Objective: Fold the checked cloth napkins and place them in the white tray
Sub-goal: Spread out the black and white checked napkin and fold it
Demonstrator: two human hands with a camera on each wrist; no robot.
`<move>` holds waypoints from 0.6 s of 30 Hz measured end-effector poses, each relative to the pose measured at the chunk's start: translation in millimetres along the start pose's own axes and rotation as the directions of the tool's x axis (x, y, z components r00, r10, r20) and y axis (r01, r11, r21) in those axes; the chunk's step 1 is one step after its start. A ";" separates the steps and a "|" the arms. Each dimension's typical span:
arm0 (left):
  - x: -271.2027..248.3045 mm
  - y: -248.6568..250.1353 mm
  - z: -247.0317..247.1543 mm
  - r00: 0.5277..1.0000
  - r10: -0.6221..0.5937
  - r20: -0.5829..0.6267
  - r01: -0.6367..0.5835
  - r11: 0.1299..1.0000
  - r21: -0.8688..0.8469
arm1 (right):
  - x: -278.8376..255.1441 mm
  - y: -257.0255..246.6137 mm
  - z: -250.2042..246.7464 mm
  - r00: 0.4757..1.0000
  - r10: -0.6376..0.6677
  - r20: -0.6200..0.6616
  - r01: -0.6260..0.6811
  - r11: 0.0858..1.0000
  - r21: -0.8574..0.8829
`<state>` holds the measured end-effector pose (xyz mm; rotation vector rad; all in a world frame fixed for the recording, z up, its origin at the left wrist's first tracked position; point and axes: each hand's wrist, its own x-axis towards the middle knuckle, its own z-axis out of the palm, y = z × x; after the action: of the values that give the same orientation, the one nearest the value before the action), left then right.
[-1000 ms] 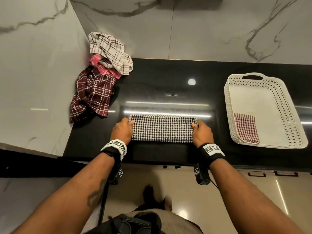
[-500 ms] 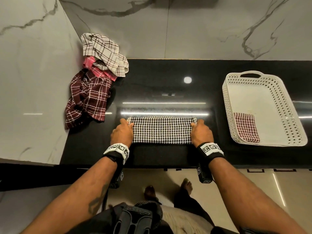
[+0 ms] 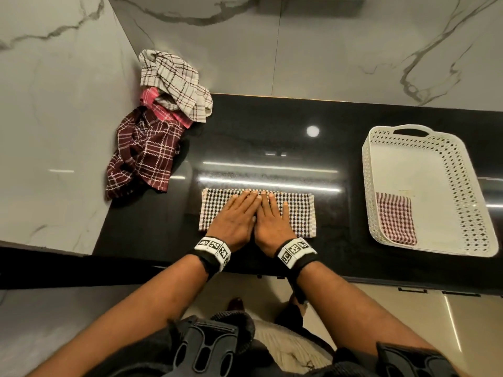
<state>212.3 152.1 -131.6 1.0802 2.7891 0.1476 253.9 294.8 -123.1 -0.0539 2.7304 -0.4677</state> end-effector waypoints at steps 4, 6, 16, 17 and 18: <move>-19.4 -30.4 11.8 0.990 -0.131 0.060 0.128 0.991 0.045 | -4.2 32.5 0.6 0.998 0.047 0.044 -0.044 0.996 -0.073; -29.6 -46.0 10.8 0.983 -0.179 0.040 0.178 0.983 0.041 | -9.2 51.3 -3.7 0.995 0.087 0.044 -0.084 0.993 -0.084; -37.0 -66.6 -7.5 0.966 -0.218 0.139 0.215 0.976 0.039 | -20.1 70.4 -24.7 0.968 0.228 0.107 -0.213 0.968 -0.135; -34.3 -62.4 -11.7 0.964 -0.228 0.137 0.227 0.974 0.028 | -17.9 66.0 -28.7 0.962 0.251 0.107 -0.236 0.962 -0.134; -31.7 -55.8 -17.7 0.967 -0.228 0.111 0.228 0.974 0.006 | -15.6 60.8 -33.9 0.960 0.266 0.091 -0.255 0.960 -0.112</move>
<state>195.5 88.9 -119.0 0.7332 2.7821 0.0683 257.6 364.4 -107.8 0.2467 2.6038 -0.2464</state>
